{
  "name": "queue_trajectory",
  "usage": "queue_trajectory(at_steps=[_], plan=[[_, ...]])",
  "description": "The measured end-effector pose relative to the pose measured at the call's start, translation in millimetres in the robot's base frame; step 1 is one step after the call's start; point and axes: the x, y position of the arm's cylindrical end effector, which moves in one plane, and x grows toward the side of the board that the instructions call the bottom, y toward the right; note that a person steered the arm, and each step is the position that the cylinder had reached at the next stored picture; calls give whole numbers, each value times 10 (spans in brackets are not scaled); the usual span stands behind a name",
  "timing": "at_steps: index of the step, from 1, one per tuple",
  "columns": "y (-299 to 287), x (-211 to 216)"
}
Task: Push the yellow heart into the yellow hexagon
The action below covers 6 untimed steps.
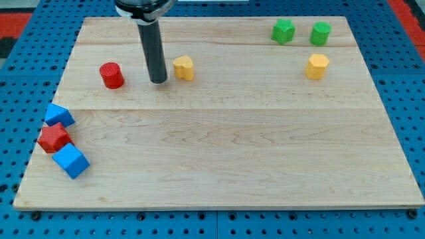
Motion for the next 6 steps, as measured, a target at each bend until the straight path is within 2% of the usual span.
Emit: queue_trajectory(at_steps=[1, 3, 4, 5, 6], plan=[[374, -271], [1934, -340], [1283, -160], [1382, 82], [2032, -49]])
